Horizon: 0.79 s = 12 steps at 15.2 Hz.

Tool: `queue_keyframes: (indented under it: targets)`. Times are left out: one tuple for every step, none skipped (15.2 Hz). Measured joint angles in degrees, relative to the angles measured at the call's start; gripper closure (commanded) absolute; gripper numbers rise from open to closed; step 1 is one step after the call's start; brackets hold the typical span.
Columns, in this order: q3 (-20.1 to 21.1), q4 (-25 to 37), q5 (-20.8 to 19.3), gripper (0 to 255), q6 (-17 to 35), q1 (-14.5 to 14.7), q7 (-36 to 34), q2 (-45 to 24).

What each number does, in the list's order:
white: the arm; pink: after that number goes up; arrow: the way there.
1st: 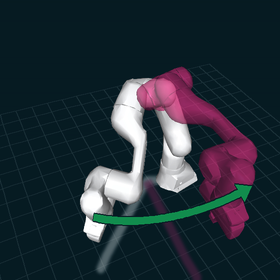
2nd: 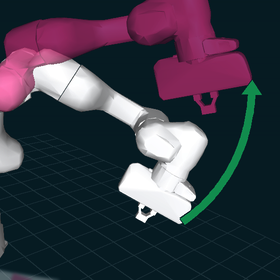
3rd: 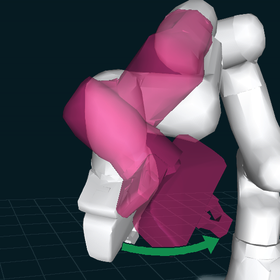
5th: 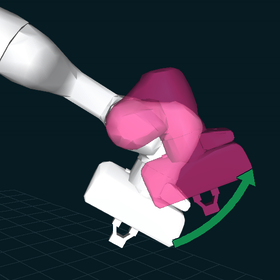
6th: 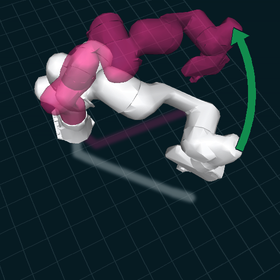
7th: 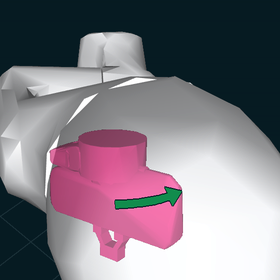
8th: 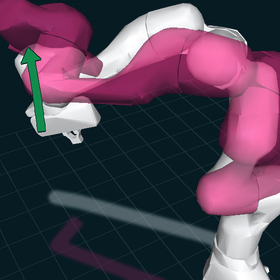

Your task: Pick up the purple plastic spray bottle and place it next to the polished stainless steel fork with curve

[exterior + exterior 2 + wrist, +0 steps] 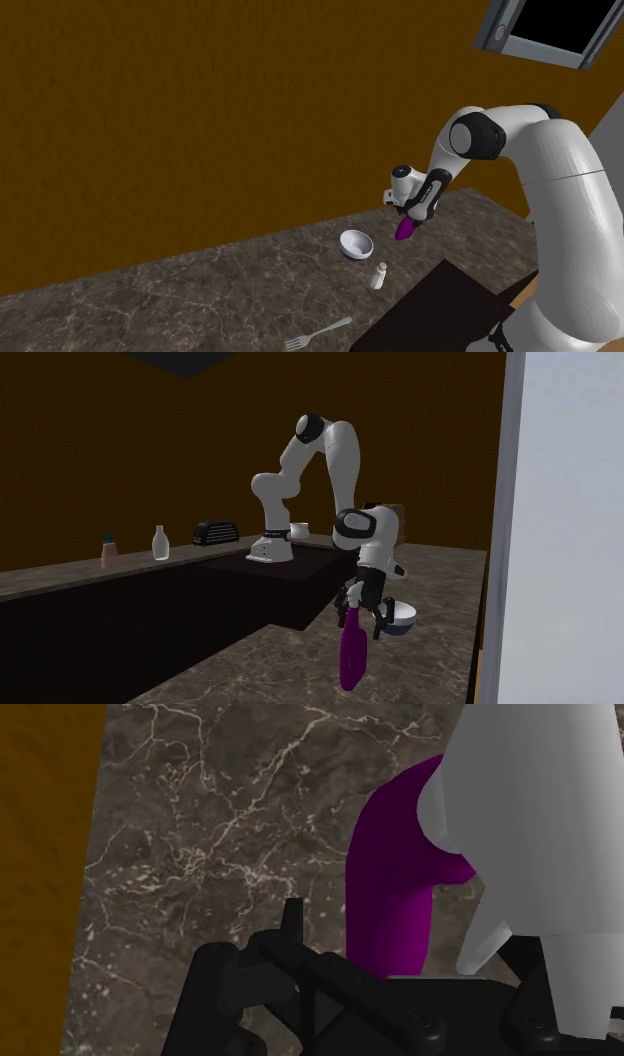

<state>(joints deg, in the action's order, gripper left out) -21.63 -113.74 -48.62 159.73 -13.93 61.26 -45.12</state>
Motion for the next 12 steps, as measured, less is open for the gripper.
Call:
queue_keyframes:
  targets:
    - [-0.08, 0.15, -0.08, 0, 0.22, -0.04, -0.14, -0.34]
    - [-0.11, 0.22, -0.12, 0, 0.33, -0.08, -0.17, -0.5]
    - [-0.11, 0.29, -0.11, 0, 0.37, -0.12, -0.15, -0.58]
    - [-0.12, 0.33, -0.12, 0, 0.4, -0.14, -0.16, -0.63]
    - [-0.12, 0.35, -0.12, 0, 0.41, -0.15, -0.16, -0.66]
    - [-0.12, 0.36, -0.12, 0, 0.42, -0.16, -0.16, -0.67]
    - [-0.12, 0.37, -0.12, 255, 0.43, -0.16, -0.16, -0.68]
    - [-0.12, 0.37, -0.12, 255, 0.43, -0.16, -0.16, -0.68]
    - [-0.12, 0.37, -0.12, 255, 0.43, -0.16, -0.16, -0.68]
    - [-0.12, 0.38, -0.12, 255, 0.43, -0.16, -0.16, -0.68]
    - [-0.12, 0.38, -0.12, 255, 0.43, -0.16, -0.16, -0.68]
    - [-0.12, 0.38, -0.12, 255, 0.44, -0.16, -0.16, -0.68]
